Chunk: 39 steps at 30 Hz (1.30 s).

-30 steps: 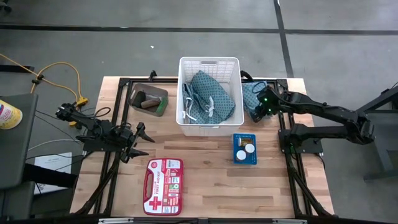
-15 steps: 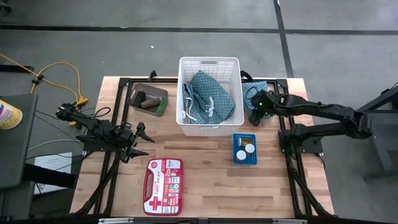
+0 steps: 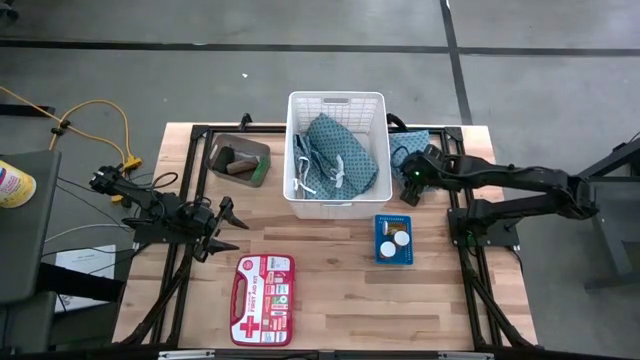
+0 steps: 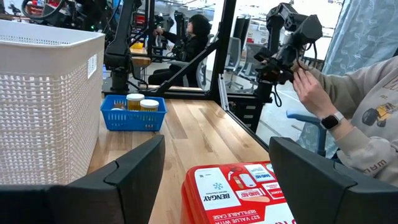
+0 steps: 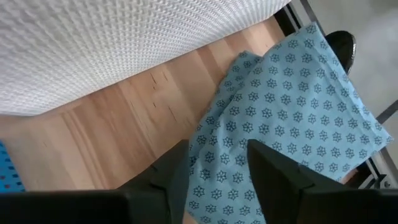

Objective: Pick & place medical supplies in basket/bin
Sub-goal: Put the patient gown into the large white bin

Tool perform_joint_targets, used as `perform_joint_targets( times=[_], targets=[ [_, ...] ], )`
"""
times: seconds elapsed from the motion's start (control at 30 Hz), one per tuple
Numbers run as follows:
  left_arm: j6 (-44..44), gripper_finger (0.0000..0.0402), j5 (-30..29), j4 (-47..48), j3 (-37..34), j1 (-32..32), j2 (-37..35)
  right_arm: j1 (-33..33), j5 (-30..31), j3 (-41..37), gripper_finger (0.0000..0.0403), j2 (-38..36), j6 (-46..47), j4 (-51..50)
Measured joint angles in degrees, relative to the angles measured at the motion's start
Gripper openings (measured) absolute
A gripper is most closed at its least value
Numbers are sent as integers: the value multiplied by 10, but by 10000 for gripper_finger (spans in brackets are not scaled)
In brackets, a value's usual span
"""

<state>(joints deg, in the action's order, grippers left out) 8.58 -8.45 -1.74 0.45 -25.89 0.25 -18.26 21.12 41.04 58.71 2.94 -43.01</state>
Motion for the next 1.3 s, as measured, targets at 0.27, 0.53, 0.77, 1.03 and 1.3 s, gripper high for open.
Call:
perform_joint_targets(
  times=[0.27,0.53,0.77,1.03,1.3],
  targets=[
    [0,281,0,0,0,0,0,0,3,0,219,33,9,0],
    [0,281,-1,0,0,0,0,0,11,0,266,79,18,0],
    [0,281,-3,0,0,0,0,-2,3,0,287,75,18,3],
    [0,281,-3,0,0,0,0,-3,-1,-27,288,38,40,23],
    [0,281,-3,0,0,0,0,-3,15,-42,288,-44,50,31]
  ],
)
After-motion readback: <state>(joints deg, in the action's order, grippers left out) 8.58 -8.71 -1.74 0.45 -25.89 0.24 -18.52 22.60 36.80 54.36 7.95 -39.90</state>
